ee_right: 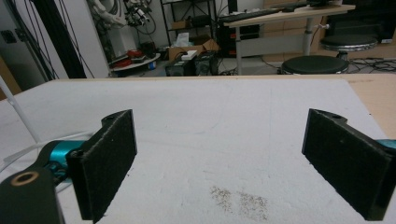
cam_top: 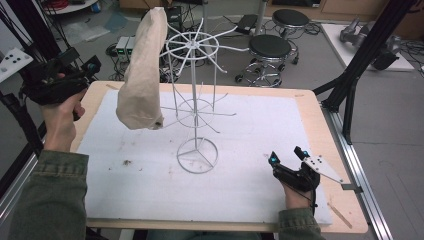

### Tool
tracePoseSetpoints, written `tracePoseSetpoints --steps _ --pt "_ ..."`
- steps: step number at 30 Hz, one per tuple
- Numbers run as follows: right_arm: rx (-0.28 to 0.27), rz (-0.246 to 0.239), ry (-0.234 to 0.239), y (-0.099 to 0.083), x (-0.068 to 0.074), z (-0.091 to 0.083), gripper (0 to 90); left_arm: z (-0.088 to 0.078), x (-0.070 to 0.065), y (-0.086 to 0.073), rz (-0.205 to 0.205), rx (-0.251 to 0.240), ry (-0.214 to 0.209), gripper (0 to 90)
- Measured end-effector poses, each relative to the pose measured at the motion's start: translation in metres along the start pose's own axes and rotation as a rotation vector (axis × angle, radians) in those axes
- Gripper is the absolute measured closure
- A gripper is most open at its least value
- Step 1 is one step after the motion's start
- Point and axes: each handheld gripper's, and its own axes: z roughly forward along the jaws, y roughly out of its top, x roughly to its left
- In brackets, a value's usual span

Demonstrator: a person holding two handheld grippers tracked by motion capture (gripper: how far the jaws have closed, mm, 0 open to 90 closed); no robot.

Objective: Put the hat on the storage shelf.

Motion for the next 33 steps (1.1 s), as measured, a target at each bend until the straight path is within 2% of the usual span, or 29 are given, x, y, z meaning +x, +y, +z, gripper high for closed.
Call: tracePoseSetpoints --steps 5,13,24,33 --pt "-0.001 -0.002 -0.003 0.0 -0.001 -0.001 9.3 -0.007 0.001 -0.008 0.006 -0.002 0.036 24.3" --pt "-0.002 0.002 -0.006 0.0 -0.002 -0.002 9.3 -0.021 0.007 -0.03 -0.022 -0.009 0.093 23.9" --pt "0.0 0.001 -0.004 -0.001 -0.001 -0.001 9.3 -0.035 0.011 -0.054 -0.03 0.002 0.114 23.5" --pt "0.003 0.002 -0.003 -0.001 -0.001 -0.002 9.3 -0.042 0.011 -0.073 -0.021 0.033 0.143 23.5"
